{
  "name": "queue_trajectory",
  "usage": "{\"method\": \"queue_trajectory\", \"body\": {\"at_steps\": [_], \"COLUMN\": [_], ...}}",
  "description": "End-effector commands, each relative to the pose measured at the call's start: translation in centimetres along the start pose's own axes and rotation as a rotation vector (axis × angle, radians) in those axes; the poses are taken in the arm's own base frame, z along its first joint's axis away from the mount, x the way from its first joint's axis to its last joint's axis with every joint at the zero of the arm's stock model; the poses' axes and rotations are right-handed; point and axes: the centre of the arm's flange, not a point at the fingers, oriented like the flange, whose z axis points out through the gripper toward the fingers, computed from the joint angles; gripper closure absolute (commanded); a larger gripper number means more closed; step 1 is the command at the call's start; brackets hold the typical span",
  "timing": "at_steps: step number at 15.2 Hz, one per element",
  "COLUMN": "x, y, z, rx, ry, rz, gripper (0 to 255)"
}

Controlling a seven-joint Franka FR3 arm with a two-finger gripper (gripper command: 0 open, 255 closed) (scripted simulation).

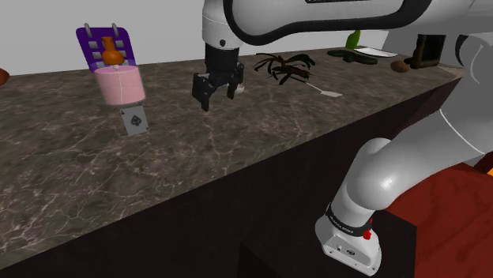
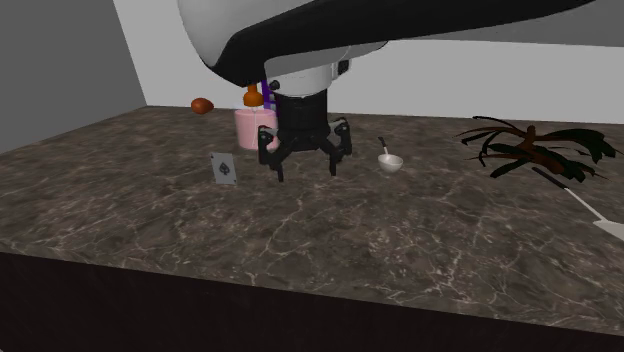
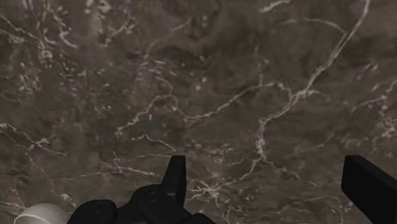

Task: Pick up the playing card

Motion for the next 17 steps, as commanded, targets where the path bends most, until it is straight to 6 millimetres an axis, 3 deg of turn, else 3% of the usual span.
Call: {"method": "queue_trajectory", "body": {"at_steps": [1,15,17], "x": [1.0,9.8,10.2], "y": [-2.4,-17.2,-18.1], "z": [-0.1,-2.4,-2.1], "rx": [0.000,-0.015,-0.016], "ry": [0.025,0.192,0.202], "rz": [0.017,0.125,0.131], "gripper": [0,0,0]}}
